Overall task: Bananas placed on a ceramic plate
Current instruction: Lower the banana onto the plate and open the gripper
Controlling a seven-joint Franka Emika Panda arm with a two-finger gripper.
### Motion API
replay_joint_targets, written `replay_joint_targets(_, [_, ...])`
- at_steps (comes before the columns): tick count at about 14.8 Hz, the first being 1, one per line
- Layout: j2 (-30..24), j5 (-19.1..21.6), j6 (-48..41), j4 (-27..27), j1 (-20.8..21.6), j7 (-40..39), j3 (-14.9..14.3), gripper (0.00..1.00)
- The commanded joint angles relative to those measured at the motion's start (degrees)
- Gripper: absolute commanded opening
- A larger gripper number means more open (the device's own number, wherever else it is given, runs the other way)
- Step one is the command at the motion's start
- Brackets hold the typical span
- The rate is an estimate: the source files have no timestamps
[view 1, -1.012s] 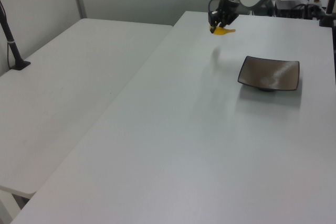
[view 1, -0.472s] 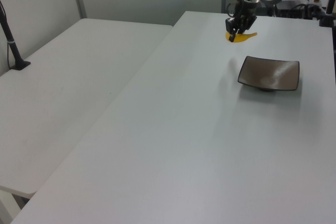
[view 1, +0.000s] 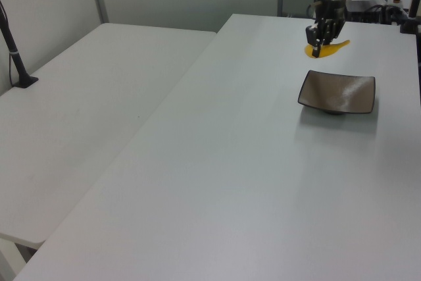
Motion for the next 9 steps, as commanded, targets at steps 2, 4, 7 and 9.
replay_joint_targets(2, [-1.1, -0.2, -3.6, -0.7, 1.0, -1.9, -0.3, 1.0])
replay_joint_targets(4, [-0.7, -0.2, -3.5, 0.2, 1.0, -1.9, -0.3, 1.0])
replay_joint_targets(7, [1.4, -0.3, -3.4, 5.0, 1.1, -2.7, -0.3, 1.0])
replay_joint_targets(9, [3.8, -0.5, -4.6, 9.3, 2.5, -8.5, -0.3, 1.0])
